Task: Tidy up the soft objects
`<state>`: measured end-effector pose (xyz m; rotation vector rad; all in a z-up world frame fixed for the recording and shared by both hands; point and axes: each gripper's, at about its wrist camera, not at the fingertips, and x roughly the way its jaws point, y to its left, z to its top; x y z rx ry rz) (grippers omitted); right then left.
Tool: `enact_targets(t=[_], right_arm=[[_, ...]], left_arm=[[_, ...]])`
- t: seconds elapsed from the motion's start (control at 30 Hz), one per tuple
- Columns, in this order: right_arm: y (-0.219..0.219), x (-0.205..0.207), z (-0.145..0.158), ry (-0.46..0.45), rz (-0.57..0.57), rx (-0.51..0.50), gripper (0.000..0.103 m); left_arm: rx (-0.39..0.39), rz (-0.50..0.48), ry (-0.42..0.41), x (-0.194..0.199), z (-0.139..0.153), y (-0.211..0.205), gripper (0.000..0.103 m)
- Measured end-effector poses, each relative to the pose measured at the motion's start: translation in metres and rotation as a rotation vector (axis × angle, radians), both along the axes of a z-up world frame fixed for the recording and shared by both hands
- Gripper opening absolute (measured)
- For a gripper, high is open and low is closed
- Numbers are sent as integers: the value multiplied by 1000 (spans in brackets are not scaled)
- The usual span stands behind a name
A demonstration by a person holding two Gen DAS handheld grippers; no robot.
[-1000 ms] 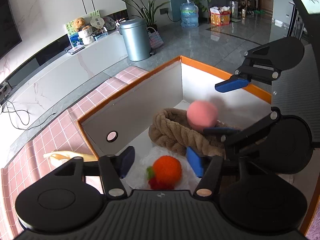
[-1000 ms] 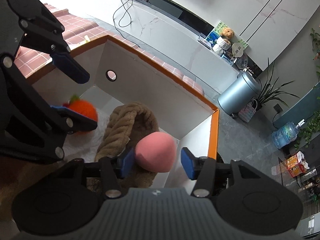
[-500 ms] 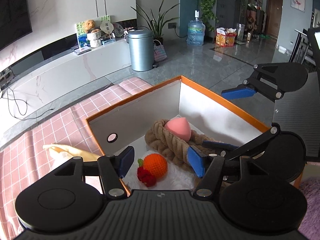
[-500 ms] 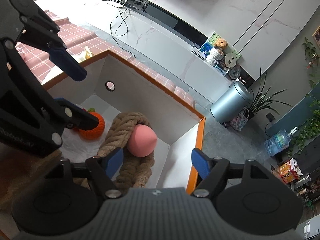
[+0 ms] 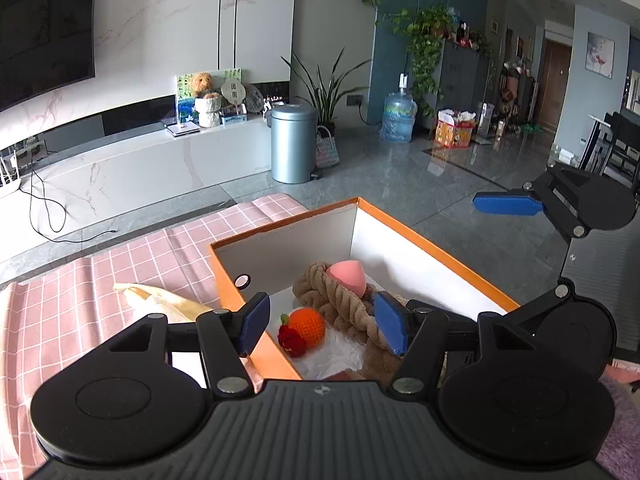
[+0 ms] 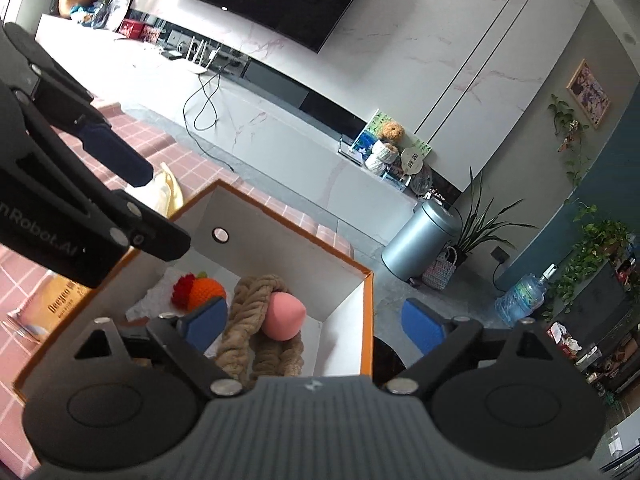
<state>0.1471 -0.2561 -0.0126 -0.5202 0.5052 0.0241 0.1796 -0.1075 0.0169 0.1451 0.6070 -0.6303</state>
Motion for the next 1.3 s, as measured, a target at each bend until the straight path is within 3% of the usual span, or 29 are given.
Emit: enact_targets(t=[0.33,0.63,0.77,1.07,1.3], right_arm=[[55,-48,-3,-92,-15,133,94],[103,-74,-14,-142,-45,247,94],[122,-85,-29,-130,-47,293,94],[155,-92,-62,-71,58,233,93],[162,-79,-78,12,72,227,79]], left_arm=[[-69,94,-38,-39,4,56,72],[-125,239,-76,-65,-8,115,71],[-132,308,-84,-76,-21,139,71],[-134,423,48,-92,-62,185,66],[-114,441,65,-90,-76,188,65]])
